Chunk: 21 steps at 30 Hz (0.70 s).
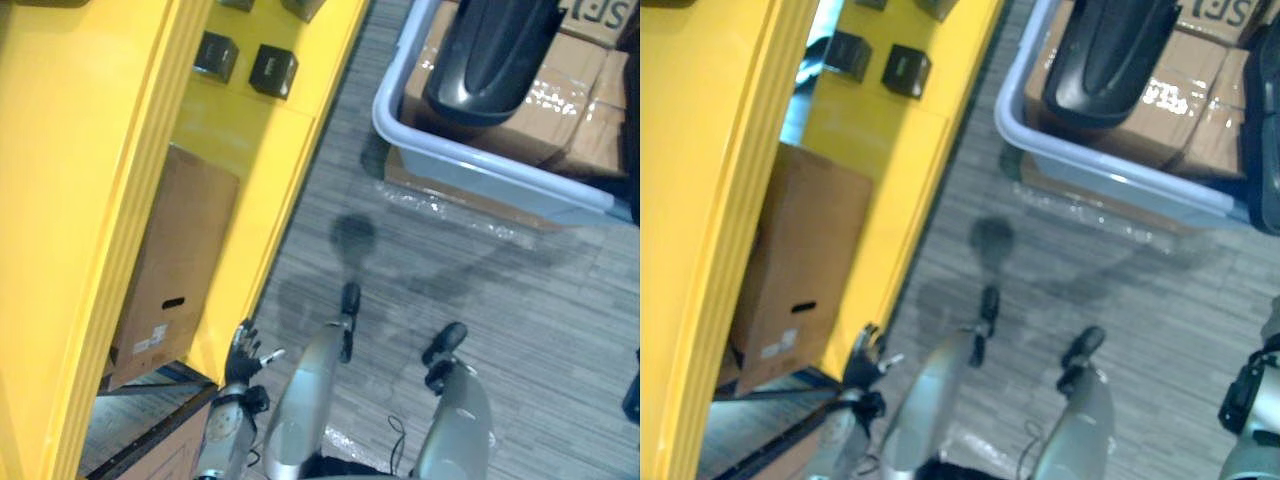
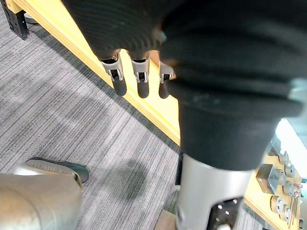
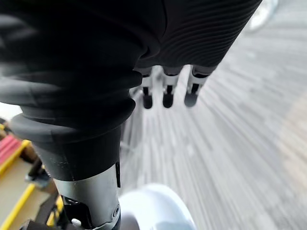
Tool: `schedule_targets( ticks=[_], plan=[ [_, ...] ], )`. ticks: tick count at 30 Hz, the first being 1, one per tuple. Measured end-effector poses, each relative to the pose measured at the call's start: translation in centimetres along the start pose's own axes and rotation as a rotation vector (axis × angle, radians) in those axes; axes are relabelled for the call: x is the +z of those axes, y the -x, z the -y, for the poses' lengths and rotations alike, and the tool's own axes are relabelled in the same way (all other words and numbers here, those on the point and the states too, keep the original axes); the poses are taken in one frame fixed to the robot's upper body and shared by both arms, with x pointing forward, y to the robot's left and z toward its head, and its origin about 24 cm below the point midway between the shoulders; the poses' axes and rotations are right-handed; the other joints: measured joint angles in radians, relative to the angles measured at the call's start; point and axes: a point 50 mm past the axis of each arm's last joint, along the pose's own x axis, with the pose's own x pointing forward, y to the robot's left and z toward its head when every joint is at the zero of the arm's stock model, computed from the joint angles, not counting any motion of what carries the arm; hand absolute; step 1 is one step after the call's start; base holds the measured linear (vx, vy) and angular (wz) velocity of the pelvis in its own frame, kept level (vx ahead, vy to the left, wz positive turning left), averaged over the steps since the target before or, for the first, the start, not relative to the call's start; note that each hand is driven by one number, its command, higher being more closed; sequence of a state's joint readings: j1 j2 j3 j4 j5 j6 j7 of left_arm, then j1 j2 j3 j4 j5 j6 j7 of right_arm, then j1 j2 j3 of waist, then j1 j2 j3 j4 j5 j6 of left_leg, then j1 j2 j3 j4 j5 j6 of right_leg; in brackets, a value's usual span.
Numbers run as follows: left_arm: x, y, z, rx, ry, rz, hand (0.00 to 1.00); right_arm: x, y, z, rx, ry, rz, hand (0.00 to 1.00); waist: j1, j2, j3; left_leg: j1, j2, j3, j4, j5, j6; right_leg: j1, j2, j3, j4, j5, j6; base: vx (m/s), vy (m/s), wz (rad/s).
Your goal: Walk over and take plastic housings, then place them on the shelf
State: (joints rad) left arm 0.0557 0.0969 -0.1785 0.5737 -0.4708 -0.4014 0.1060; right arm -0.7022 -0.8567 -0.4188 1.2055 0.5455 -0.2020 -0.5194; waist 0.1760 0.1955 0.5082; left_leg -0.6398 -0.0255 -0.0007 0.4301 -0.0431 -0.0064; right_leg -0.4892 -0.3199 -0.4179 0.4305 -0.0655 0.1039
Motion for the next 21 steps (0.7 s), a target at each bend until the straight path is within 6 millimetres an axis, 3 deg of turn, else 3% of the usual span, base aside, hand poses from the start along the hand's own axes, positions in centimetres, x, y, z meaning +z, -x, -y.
schedule_targets(
  ticks=[5, 9, 12, 21],
  plan=[
    [0.2, -0.3, 0.4, -0.006, 0.004, 0.010, 0.00, 0.2, 1.5, -1.1, 0.097, -0.085, 0.145, 0.00, -0.002, 0.000, 0.000, -0.001, -0.002, 0.002, 0.008, -0.002, 0.002, -0.006, -0.008, 0.005, 0.018, -0.011, -0.004, 0.00, 0.000, 0.00],
    [-0.4, -0.2, -0.1, 0.018, -0.008, -0.015, 0.00, 1.8, 3.2, -2.3, 0.186, -0.167, 0.332, 0.00, -0.025, -0.003, 0.002, -0.010, -0.001, 0.006, 0.020, -0.004, 0.004, -0.017, -0.010, 0.012, 0.031, -0.015, -0.005, 0.00, 0.000, 0.00],
    [-0.2, -0.2, -0.2, 0.022, -0.006, -0.008, 0.00, 1.9, 4.0, -2.3, 0.215, -0.184, 0.383, 0.00, -0.030, -0.008, 0.005, -0.008, 0.001, 0.010, 0.023, -0.005, 0.005, -0.018, -0.010, 0.019, 0.035, -0.015, -0.005, -0.01, 0.017, -0.05],
    [0.2, -0.2, -1.3, 0.070, 0.007, 0.012, 0.00, 0.7, 7.8, -2.2, 0.304, -0.308, 0.459, 0.00, -0.066, -0.072, 0.030, 0.035, 0.009, 0.044, 0.002, -0.005, 0.005, -0.015, -0.007, 0.059, 0.047, -0.015, -0.005, 0.00, 0.008, -0.10]
  ],
)
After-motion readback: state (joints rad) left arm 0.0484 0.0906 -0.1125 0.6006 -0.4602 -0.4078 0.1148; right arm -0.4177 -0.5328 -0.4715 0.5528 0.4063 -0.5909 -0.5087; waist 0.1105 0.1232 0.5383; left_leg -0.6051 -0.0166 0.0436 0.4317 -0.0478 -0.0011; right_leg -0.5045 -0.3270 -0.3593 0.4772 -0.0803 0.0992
